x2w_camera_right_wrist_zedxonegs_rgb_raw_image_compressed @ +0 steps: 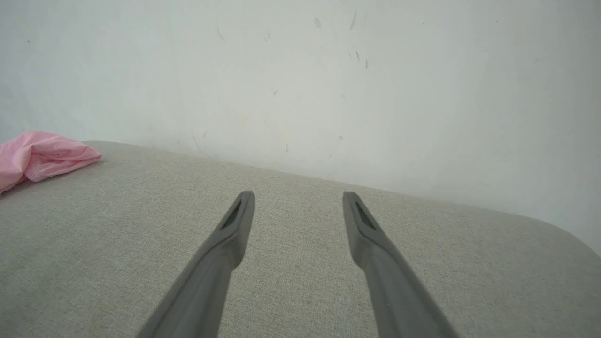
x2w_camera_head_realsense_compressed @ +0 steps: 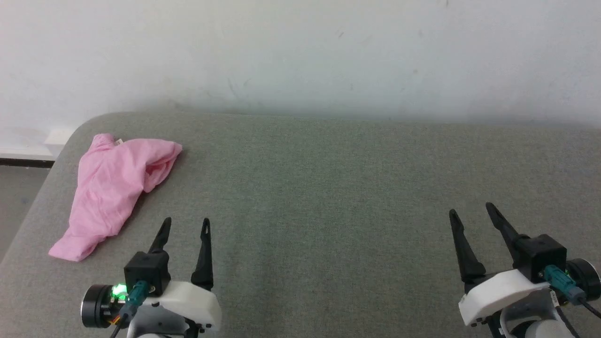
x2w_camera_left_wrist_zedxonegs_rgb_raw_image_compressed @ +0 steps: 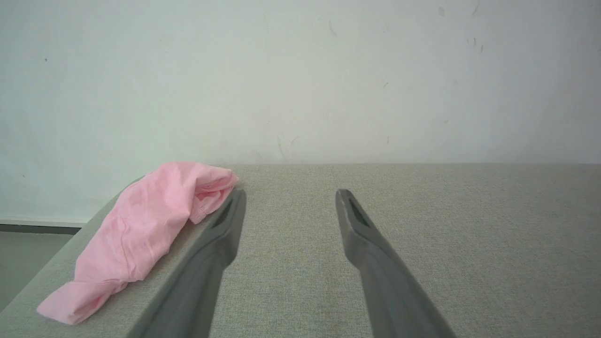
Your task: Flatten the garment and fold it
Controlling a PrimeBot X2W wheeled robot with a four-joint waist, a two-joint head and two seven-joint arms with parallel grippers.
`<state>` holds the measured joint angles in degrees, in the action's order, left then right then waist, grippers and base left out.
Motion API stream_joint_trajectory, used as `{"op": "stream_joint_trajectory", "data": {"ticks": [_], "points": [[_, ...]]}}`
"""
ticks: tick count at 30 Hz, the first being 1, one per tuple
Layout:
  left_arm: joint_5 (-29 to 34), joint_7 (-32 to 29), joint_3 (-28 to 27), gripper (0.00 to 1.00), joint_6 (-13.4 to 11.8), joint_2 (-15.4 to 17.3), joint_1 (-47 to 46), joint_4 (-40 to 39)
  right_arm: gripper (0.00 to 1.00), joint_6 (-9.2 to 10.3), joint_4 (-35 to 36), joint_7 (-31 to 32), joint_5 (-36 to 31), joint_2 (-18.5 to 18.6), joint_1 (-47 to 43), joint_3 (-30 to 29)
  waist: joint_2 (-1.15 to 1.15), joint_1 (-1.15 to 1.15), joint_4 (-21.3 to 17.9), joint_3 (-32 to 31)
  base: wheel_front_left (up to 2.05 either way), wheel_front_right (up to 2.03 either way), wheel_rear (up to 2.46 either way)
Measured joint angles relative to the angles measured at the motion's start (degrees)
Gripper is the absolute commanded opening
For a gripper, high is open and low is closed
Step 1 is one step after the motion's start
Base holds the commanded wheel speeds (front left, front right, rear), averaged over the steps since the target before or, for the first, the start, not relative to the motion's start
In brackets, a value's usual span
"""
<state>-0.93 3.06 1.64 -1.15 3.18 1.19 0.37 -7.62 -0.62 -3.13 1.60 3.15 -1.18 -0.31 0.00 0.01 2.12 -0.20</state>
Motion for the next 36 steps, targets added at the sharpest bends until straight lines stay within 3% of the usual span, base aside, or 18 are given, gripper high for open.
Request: {"op": "stream_joint_trajectory", "data": {"ticks": [36], "points": [[-0.1, 4.3, 1.1, 1.00, -0.5, 0.0, 2.3, -0.7, 1.00, 0.00, -1.9, -4.2, 2.2, 0.0, -0.9, 1.3, 0.00, 0.00, 11.2, -1.1, 0.00, 0.00, 0.00]]}}
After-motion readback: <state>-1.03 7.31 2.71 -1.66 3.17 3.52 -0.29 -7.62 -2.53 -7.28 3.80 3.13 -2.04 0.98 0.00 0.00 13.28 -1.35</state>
